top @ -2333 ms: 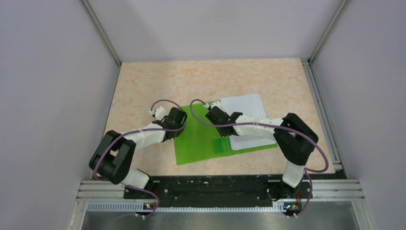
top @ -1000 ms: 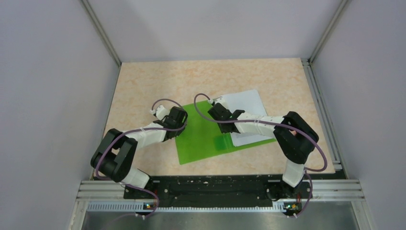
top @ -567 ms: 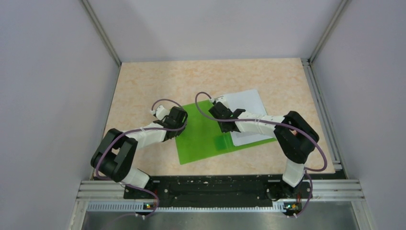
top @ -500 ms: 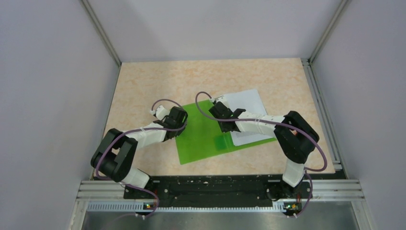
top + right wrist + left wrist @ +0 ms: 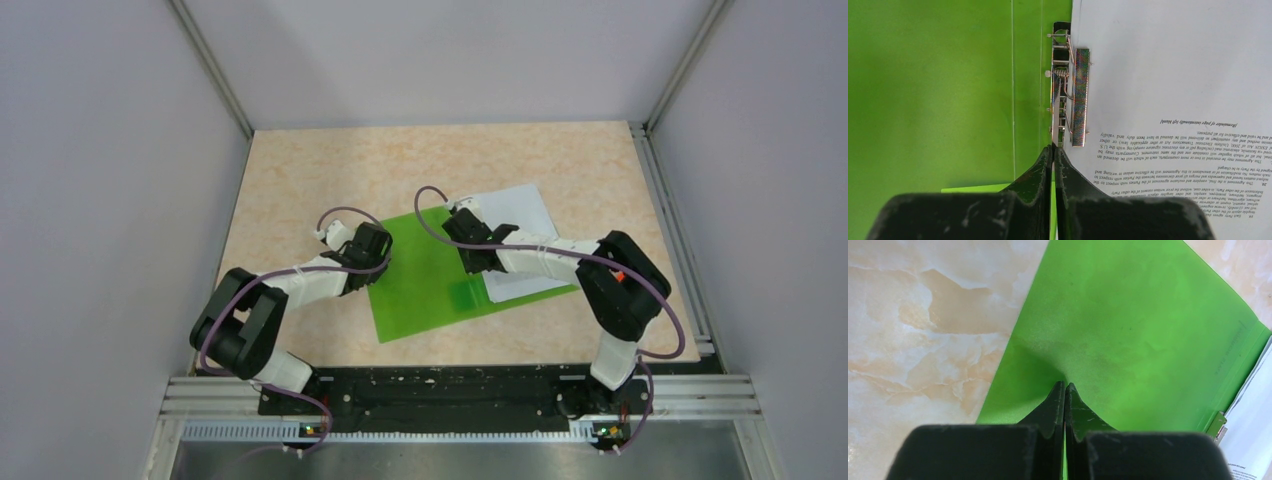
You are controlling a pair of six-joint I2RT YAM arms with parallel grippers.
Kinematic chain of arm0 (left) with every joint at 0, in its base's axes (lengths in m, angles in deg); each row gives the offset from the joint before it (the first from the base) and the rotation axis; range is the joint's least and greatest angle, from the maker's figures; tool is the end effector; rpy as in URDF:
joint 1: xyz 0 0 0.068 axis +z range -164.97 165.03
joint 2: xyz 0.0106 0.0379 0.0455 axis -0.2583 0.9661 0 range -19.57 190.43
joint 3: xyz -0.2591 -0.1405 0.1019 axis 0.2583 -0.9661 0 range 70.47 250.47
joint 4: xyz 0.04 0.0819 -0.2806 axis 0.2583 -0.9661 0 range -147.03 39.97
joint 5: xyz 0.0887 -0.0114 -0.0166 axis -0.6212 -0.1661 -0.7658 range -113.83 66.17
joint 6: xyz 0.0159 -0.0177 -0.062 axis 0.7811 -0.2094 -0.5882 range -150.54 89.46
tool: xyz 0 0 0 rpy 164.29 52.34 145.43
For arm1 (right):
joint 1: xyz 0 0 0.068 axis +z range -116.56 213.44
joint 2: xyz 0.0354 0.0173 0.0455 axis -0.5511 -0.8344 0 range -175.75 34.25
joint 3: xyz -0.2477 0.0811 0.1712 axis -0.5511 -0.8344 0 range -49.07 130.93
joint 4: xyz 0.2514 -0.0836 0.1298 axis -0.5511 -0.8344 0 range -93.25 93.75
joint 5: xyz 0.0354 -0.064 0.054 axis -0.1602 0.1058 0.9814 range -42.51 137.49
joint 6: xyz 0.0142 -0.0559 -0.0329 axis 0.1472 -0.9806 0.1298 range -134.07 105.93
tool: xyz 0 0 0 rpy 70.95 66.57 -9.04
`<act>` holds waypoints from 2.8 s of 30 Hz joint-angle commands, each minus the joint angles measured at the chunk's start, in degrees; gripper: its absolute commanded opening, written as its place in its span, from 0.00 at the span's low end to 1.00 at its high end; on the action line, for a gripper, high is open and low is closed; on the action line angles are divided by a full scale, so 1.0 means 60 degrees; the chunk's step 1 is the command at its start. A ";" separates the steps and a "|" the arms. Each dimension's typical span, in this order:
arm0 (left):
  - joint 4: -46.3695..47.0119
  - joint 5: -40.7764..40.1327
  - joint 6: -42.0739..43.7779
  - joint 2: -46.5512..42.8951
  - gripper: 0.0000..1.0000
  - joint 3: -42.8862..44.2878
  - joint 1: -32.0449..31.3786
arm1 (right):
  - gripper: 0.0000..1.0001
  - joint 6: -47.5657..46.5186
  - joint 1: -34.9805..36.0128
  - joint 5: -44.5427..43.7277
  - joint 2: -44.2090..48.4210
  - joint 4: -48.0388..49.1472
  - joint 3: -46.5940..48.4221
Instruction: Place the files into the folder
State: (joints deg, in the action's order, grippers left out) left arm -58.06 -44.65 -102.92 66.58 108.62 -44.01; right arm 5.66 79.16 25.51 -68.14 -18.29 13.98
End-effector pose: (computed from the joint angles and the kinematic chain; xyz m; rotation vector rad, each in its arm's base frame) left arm 0.2720 -0.1297 0.1464 -1.0439 2.2513 -0.2973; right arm 0.2928 0.2720 0.1714 -0.4450 2.4836 -0.0640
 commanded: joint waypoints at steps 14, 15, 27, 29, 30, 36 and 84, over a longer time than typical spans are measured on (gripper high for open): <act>-0.1888 0.0199 0.0114 0.0682 0.00 -0.0682 0.0029 | 0.00 -0.0067 -0.0470 -0.0314 -0.0271 -0.2454 -0.0153; -0.1884 0.0195 0.0111 0.0678 0.00 -0.0674 0.0025 | 0.00 -0.0078 -0.0471 -0.0332 -0.0252 -0.2476 -0.0130; -0.1900 0.0202 0.0110 0.0685 0.00 -0.0661 0.0029 | 0.00 -0.0062 -0.0543 -0.0503 -0.0311 -0.2522 -0.0124; -0.1909 0.0190 0.0099 0.0677 0.00 -0.0660 0.0032 | 0.00 -0.0056 -0.0558 -0.0527 -0.0226 -0.2557 -0.0074; -0.1918 0.0189 0.0096 0.0690 0.00 -0.0666 0.0025 | 0.00 -0.0062 -0.0558 -0.0516 -0.0179 -0.2578 -0.0035; -0.1950 0.0188 0.0051 0.0714 0.00 -0.0633 0.0021 | 0.00 -0.0129 -0.0547 -0.0513 -0.0124 -0.2734 0.0249; -0.2048 0.0201 0.0045 0.0766 0.00 -0.0547 0.0028 | 0.00 -0.0074 -0.0602 -0.0288 -0.0622 -0.2305 -0.0186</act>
State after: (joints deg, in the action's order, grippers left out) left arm -57.08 -42.90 -104.19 66.97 108.64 -44.01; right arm 5.59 77.52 25.97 -68.67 -26.01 16.36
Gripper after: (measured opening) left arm 0.011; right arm 0.003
